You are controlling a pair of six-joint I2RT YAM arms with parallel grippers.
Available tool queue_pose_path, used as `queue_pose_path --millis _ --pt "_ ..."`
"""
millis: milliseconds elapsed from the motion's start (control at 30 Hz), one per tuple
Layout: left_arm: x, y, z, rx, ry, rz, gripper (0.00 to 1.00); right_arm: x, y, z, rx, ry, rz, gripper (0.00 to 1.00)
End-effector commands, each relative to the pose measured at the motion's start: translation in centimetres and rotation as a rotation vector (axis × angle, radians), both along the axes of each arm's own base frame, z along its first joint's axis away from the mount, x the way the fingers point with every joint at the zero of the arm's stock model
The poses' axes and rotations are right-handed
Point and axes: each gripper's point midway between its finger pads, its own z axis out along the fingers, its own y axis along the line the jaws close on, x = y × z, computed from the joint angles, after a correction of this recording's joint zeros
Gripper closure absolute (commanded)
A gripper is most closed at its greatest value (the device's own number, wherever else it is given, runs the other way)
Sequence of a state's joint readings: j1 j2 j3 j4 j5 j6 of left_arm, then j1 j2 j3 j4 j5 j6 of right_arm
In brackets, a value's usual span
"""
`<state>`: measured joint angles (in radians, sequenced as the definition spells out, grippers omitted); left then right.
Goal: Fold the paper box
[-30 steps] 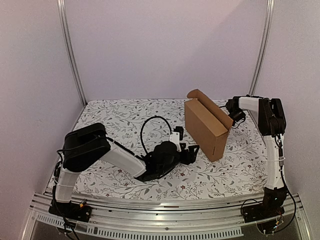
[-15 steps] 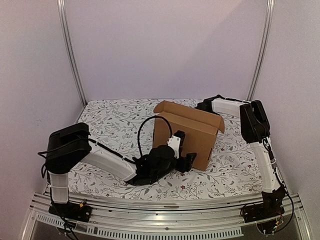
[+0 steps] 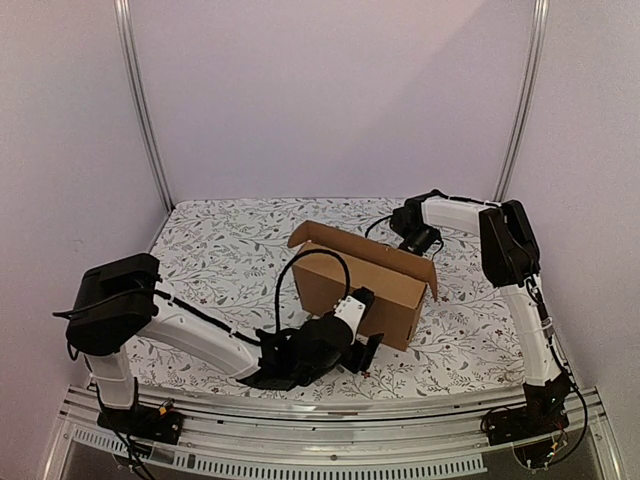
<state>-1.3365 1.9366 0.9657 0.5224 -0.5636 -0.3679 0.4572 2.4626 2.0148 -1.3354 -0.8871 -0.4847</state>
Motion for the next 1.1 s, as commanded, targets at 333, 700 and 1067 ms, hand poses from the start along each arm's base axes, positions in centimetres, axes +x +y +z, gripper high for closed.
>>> queue_pose_path --millis 333,700,1067 --pt "-3.7 0.5 2.7 0.148 -0.114 -0.083 0.27 3.1 -3.0 4.3 0.02 -0.109 -0.081 0.61" --pt "-1.9 9.6 18.6 0.194 -0.288 0.021 0.17 3.5 -12.3 9.6 0.047 -0.242 -0.111 0.46" --pt "8.2 17.9 19.8 0.233 -0.009 0.173 0.1 -5.0 -14.8 17.3 0.251 -0.527 0.118 0.26"
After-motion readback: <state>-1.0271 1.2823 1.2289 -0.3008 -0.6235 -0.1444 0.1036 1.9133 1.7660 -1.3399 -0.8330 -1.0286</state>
